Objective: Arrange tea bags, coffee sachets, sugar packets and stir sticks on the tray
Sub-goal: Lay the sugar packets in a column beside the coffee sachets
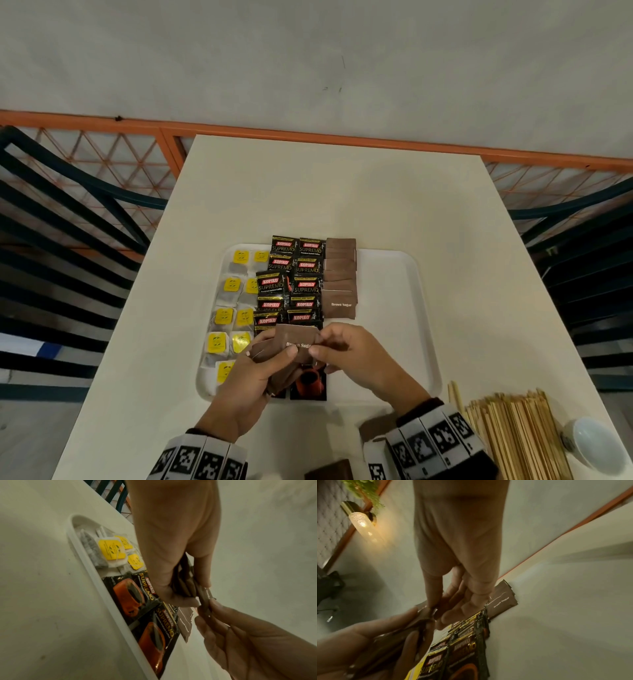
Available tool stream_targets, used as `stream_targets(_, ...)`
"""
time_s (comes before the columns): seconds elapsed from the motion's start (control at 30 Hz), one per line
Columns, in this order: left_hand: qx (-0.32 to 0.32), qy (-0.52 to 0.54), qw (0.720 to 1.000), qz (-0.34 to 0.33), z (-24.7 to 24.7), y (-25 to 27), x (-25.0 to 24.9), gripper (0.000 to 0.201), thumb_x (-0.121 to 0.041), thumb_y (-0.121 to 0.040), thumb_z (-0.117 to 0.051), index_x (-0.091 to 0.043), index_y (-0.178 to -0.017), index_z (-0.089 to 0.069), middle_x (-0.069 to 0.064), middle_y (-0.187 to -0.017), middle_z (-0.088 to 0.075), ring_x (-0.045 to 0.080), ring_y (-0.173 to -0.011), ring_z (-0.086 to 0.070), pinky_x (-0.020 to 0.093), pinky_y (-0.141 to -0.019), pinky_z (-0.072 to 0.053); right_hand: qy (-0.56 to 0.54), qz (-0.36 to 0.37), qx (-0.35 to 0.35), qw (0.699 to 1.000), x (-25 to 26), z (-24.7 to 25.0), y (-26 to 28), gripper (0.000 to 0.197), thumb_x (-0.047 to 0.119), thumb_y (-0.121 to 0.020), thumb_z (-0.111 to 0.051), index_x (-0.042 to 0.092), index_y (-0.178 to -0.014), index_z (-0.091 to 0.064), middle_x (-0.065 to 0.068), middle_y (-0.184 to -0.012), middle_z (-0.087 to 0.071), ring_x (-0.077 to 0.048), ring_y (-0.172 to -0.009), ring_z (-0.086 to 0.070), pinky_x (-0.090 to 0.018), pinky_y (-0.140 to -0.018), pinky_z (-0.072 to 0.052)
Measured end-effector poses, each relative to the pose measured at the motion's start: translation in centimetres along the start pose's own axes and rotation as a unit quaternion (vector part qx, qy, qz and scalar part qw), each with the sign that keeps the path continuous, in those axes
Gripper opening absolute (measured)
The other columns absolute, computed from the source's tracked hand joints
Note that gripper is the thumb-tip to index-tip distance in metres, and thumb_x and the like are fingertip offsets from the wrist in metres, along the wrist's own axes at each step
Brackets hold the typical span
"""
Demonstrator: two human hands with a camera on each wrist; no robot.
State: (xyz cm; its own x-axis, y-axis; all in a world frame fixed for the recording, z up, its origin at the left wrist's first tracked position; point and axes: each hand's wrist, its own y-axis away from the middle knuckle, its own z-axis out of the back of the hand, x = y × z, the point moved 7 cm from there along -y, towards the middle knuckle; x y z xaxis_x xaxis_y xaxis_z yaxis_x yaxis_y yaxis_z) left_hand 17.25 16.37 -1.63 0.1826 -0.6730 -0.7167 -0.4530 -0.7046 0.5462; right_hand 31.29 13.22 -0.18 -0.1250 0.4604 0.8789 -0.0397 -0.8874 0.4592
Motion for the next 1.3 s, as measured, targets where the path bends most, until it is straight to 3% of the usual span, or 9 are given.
stream_targets(0.13,0.016,0.028,0.999,0.032,-0.3,0.1,0.7,0.027,0.002,-0.085,-0.054,-0.005,-0.110,-0.060,0.020,-0.103,-0.066,0.026,-0.087,-0.066,0.032,-0.063,-0.059,-0.062,0.003,-0.035,0.997,-0.4,1.1,0.0,0.004,0.008,-0.087,-0.062,0.008,-0.090,-0.062,-0.006,-0.081,-0.067,-0.010,-0.068,-0.066,-0.019,-0.063,-0.054)
stream_targets(0.2,0.029,0.065,0.996,0.050,-0.4,0.2,0.8,0.026,0.004,-0.086,-0.048,-0.005,-0.107,-0.061,0.021,-0.096,-0.067,0.028,-0.084,-0.066,0.035,-0.065,-0.060,-0.070,-0.003,-0.069,0.995,-1.0,2.3,0.0,0.008,0.007,-0.087,-0.061,0.006,-0.094,-0.064,-0.005,-0.080,-0.068,-0.009,-0.068,-0.066,-0.017,-0.062,-0.053)
stream_targets(0.3,0.053,0.111,0.990,0.068,-0.6,0.4,0.7,0.035,0.004,-0.077,-0.048,-0.003,-0.109,-0.060,0.021,-0.096,-0.066,0.030,-0.084,-0.067,0.039,-0.070,-0.059,-0.084,-0.020,-0.137,0.987,-2.5,4.5,-0.2,0.008,0.005,-0.087,-0.060,0.002,-0.094,-0.064,-0.008,-0.077,-0.066,-0.011,-0.066,-0.062,-0.017,-0.062,-0.052)
stream_targets(0.37,0.055,0.125,0.988,0.069,-0.5,0.4,0.7,0.040,0.003,-0.073,-0.048,-0.003,-0.111,-0.059,0.022,-0.102,-0.065,0.031,-0.088,-0.066,0.042,-0.072,-0.058,-0.068,-0.030,-0.172,0.982,-3.3,5.8,-0.4,0.009,0.004,-0.087,-0.060,0.000,-0.095,-0.064,-0.009,-0.076,-0.065,-0.012,-0.065,-0.061,-0.017,-0.061,-0.053)
stream_targets(0.6,0.026,0.076,0.995,0.059,0.0,0.2,1.0,0.034,0.008,-0.085,-0.048,-0.006,-0.114,-0.059,0.023,-0.109,-0.066,0.036,-0.096,-0.064,0.049,-0.075,-0.056,0.007,-0.053,-0.211,0.976,-4.7,7.4,-2.1,0.004,0.006,-0.086,-0.062,0.009,-0.085,-0.064,-0.004,-0.069,-0.063,-0.014,-0.064,-0.056,-0.020,-0.063,-0.047)
stream_targets(0.83,0.006,0.015,0.999,0.045,0.4,0.2,0.9,0.036,0.004,-0.080,-0.058,-0.012,-0.113,-0.061,0.015,-0.095,-0.072,0.033,-0.080,-0.068,0.040,-0.070,-0.057,0.071,-0.060,-0.260,0.961,-5.0,7.9,-3.0,0.007,0.017,-0.082,-0.069,0.013,-0.087,-0.065,-0.003,-0.079,-0.067,-0.010,-0.066,-0.056,-0.023,-0.070,-0.047)
stream_targets(0.97,-0.012,0.013,0.999,0.041,0.7,0.1,1.0,0.034,0.004,-0.081,-0.058,-0.010,-0.112,-0.061,0.016,-0.098,-0.070,0.031,-0.079,-0.067,0.033,-0.057,-0.058,0.083,-0.056,-0.286,0.953,-4.7,7.9,-3.0,0.011,0.017,-0.080,-0.071,0.017,-0.080,-0.061,-0.005,-0.080,-0.067,-0.016,-0.074,-0.058,-0.029,-0.076,-0.050)
stream_targets(1.13,-0.020,-0.005,0.999,0.025,0.7,0.1,0.8,0.026,0.003,-0.082,-0.058,-0.013,-0.101,-0.063,0.009,-0.084,-0.074,0.019,-0.068,-0.071,0.028,-0.052,-0.056,0.076,-0.063,-0.313,0.945,-4.1,7.8,-2.3,0.017,0.019,-0.081,-0.071,0.013,-0.089,-0.056,-0.001,-0.076,-0.061,-0.010,-0.067,-0.054,-0.016,-0.058,-0.039)
stream_targets(1.3,-0.031,-0.019,0.999,0.015,0.7,0.0,0.9,0.023,0.000,-0.082,-0.060,-0.014,-0.099,-0.064,0.009,-0.086,-0.072,0.019,-0.073,-0.069,0.027,-0.054,-0.056,0.112,-0.020,-0.279,0.954,-2.0,5.8,-0.7,0.011,0.026,-0.087,-0.063,0.018,-0.089,-0.055,0.008,-0.077,-0.058,-0.001,-0.069,-0.052,-0.010,-0.059,-0.036)
